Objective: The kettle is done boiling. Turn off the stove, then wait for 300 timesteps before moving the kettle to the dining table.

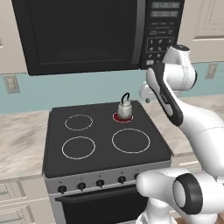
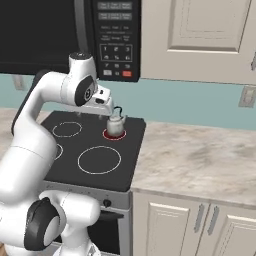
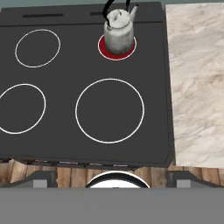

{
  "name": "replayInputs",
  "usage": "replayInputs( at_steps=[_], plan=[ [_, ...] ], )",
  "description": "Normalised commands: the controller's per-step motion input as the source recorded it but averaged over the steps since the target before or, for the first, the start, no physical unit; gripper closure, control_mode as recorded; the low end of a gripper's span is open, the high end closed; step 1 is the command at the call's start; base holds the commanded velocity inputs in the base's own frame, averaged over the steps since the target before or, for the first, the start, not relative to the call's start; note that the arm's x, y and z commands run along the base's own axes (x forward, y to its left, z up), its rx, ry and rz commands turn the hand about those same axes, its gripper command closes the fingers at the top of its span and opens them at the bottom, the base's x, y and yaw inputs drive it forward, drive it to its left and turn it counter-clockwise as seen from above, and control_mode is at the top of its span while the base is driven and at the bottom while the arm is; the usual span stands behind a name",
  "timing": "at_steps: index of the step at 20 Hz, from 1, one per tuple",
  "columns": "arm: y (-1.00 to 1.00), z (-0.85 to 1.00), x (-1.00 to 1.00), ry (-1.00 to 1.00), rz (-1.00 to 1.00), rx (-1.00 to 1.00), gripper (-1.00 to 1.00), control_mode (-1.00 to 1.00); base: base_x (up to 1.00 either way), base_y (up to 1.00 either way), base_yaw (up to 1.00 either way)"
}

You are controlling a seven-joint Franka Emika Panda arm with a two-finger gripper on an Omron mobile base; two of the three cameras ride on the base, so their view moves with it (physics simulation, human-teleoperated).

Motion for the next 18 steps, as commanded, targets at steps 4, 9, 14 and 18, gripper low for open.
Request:
replayInputs(
  at_steps=[4, 9, 14, 18],
  plan=[
    [0.00, 0.00, 0.00, 0.00, 0.00, 0.00, -1.00, 1.00, 0.00, -0.45, 0.00],
    [0.00, 0.00, 0.00, 0.00, 0.00, 0.00, -1.00, 1.00, 0.00, -0.43, 0.00],
    [0.00, 0.00, 0.00, 0.00, 0.00, 0.00, -1.00, -1.00, 0.00, -0.08, 0.00],
    [0.12, 0.00, -0.12, -0.01, 0.00, 0.00, -1.00, -1.00, 0.00, 0.00, 0.00]
  ],
)
